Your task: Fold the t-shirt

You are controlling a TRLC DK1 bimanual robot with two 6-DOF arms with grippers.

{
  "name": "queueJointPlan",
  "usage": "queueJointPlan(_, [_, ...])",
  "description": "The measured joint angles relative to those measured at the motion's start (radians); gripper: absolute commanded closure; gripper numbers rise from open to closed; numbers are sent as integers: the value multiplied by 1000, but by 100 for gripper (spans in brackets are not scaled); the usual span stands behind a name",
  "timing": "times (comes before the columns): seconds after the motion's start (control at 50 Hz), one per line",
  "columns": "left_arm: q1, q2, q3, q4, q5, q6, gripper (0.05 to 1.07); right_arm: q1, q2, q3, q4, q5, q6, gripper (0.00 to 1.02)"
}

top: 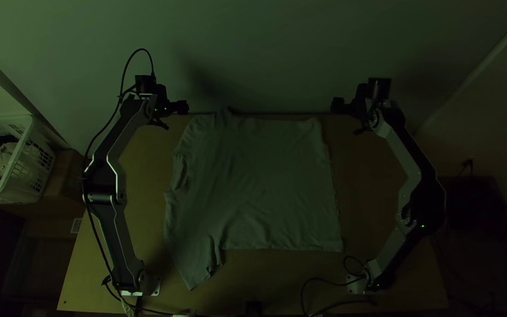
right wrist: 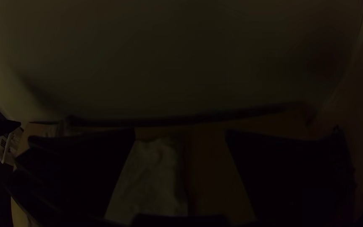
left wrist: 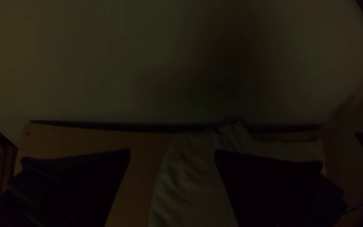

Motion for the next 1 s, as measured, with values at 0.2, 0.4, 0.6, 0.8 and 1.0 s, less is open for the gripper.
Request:
queueJointPlan(0.2, [0,112,85,-20,0,0,11,0,53,26,-28,0,8,4])
queueJointPlan(0.4, [-3,206,156,-19,-3,0,17,0,71,28,-33,0,16,4])
queueJointPlan(0.6, [-18,264,174,-4,-20,7,17,0,80,29,-33,0,22,4])
queueJointPlan(0.8, [-38,303,175,3,-30,12,17,0,98,29,-33,0,23,4])
queueJointPlan(1.0, [-40,322,194,16,-30,35,76,6,118,29,-34,0,39,4])
